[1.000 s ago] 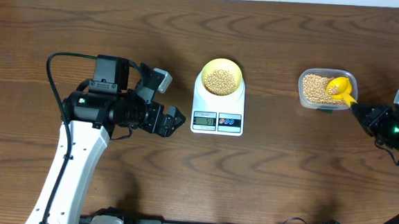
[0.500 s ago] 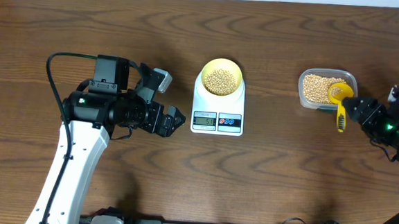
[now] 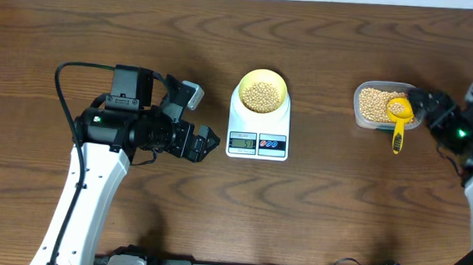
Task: Scoop item into bowl and weigh 50g on scale
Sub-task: 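Lower the yellow scoop into the tub and release it with the right gripper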
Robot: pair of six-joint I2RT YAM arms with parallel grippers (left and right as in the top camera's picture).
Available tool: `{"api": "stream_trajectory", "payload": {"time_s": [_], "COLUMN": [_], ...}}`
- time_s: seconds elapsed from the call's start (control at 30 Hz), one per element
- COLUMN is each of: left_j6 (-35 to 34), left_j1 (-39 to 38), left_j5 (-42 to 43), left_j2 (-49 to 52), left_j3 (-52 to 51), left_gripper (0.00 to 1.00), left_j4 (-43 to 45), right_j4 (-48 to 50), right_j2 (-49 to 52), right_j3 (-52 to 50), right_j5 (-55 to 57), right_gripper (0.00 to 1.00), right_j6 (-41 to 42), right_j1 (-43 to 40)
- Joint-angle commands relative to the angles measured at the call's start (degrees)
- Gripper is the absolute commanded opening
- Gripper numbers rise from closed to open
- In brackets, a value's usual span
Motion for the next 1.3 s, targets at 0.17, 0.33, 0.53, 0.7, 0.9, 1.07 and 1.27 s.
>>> {"api": "stream_trajectory", "payload": {"time_s": [0.17, 0.33, 0.53, 0.7, 0.9, 1.07, 1.27], "left_j6": [0.3, 0.3, 0.3, 0.3, 0.3, 0.3, 0.3], "left_j1": [0.3, 0.3, 0.3, 0.3, 0.3, 0.3, 0.3], "left_j5": [-0.5, -0.5, -0.5, -0.5, -0.5, -0.5, -0.5], "left_j2": [0.2, 0.2, 0.2, 0.2, 0.2, 0.2, 0.2], "left_j3": [-0.3, -0.3, -0.3, -0.3, -0.3, -0.3, -0.3], "left_gripper": [0.98, 0.98, 0.98, 0.98, 0.98, 0.98, 0.98], "left_j4": [-0.2, -0.2, -0.2, -0.2, -0.2, -0.2, -0.2], "right_j4": [19.9, 19.1, 3.5, -14.2, -33.0, -43.5, -46.3], "right_j2": [-1.6, -1.6, -1.5, -1.3, -1.2, -1.2, -1.2], "right_j3": [0.7, 3.8, 12.5, 19.6, 19.7, 19.6, 17.9], "right_j5": [8.3, 16.3, 30.8, 37.6, 36.0, 31.1, 23.8], "right_gripper": [0.99, 0.99, 0.99, 0.99, 0.99, 0.99, 0.99], "right_j6": [14.4, 10.5, -4.6, -8.7, -8.1, -8.4, -13.3], "right_j1": [17.7, 27.0, 33.4, 32.0, 24.9, 16.7, 10.6]}}
